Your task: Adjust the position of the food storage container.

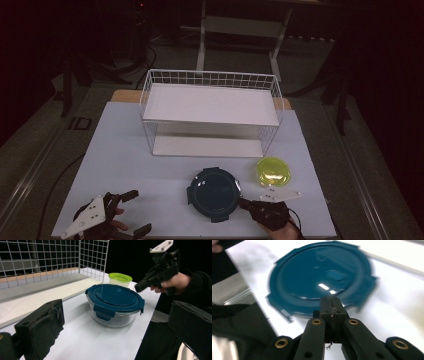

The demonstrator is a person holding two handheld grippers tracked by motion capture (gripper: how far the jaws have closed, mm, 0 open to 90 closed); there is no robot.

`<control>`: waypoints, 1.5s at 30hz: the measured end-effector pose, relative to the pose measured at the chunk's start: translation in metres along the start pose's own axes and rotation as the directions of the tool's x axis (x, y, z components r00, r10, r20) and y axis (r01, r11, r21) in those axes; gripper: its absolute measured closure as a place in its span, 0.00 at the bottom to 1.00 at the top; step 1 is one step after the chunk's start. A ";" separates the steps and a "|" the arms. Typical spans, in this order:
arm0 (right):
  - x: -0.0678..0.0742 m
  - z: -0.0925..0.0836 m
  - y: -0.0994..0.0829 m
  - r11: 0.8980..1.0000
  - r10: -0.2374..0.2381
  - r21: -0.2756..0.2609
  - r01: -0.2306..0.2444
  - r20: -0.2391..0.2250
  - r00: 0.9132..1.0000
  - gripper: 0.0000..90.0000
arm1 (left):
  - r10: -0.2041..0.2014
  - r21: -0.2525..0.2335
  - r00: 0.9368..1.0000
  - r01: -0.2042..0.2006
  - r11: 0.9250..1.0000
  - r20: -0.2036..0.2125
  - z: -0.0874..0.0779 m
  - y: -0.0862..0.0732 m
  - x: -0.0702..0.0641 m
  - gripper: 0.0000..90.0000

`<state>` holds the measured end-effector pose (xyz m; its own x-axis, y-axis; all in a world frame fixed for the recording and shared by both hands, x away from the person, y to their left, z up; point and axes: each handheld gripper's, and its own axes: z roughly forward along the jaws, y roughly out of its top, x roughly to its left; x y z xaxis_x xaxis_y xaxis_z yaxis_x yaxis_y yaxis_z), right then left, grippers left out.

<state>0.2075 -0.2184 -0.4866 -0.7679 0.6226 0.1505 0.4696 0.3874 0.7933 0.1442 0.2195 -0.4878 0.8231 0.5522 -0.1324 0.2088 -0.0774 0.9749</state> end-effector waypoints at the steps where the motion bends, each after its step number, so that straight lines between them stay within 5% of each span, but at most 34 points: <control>1: -0.011 0.000 0.000 1.000 0.020 0.007 -0.020 0.033 0.999 1.00 | 0.001 -0.001 1.000 -0.001 1.000 0.003 0.000 0.000 0.000 0.00; 7: -0.032 0.007 0.003 0.998 0.061 0.004 -0.062 0.086 0.994 1.00 | 0.001 -0.006 1.000 -0.001 1.000 0.010 0.001 0.000 0.000 0.00; 14: -0.034 0.020 0.006 0.998 0.055 0.023 -0.058 0.089 0.994 1.00 | 0.010 -0.003 1.000 -0.010 1.000 0.020 0.003 0.001 -0.001 0.00; 24: -0.027 0.024 0.008 0.997 0.078 0.018 -0.079 0.062 0.995 1.00 | 0.007 -0.005 1.000 -0.007 1.000 0.018 0.003 0.001 -0.001 0.00; 45: 0.001 0.052 0.027 0.999 0.047 0.019 -0.046 -0.028 0.998 1.00 | -0.001 -0.006 1.000 0.001 1.000 0.014 0.001 0.000 0.001 0.00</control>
<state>0.2418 -0.1719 -0.4954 -0.7571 0.6206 0.2044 0.5132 0.3712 0.7738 0.1459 0.2192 -0.4879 0.8303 0.5406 -0.1354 0.2060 -0.0719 0.9759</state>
